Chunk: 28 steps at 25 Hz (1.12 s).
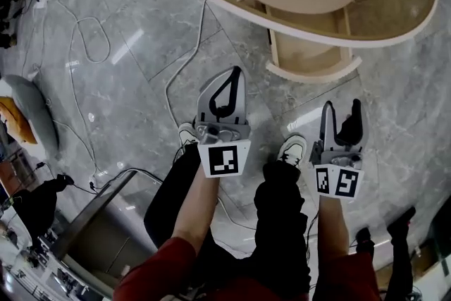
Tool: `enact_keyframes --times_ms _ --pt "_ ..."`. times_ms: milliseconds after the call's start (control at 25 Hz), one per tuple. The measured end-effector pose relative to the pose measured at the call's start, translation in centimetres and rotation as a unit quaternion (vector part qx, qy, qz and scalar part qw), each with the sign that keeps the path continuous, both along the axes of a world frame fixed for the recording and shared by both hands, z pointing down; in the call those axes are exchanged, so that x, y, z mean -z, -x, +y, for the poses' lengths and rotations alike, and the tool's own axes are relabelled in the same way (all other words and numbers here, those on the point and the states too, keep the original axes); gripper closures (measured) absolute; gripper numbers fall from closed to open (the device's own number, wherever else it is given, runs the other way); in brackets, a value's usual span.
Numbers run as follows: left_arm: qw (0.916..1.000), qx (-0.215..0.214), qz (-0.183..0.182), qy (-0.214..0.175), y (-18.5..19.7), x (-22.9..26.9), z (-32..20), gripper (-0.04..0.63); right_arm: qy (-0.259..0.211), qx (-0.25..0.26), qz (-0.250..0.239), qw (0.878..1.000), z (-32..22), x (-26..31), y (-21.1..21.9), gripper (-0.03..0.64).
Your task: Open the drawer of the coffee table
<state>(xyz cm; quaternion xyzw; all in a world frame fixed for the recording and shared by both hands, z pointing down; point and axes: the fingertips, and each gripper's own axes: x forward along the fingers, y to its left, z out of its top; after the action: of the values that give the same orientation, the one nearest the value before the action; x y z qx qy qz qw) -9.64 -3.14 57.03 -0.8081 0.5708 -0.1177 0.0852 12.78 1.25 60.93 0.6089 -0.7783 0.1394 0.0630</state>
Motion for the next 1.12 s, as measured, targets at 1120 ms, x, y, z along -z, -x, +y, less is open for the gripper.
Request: enact_keyframes --times_ms 1120 --pt "0.9933 0.010 0.095 0.065 3.5 60.3 2.6 0.581 -0.107 0.008 -0.015 0.994 -2.1 63.2 4.4 0.334"
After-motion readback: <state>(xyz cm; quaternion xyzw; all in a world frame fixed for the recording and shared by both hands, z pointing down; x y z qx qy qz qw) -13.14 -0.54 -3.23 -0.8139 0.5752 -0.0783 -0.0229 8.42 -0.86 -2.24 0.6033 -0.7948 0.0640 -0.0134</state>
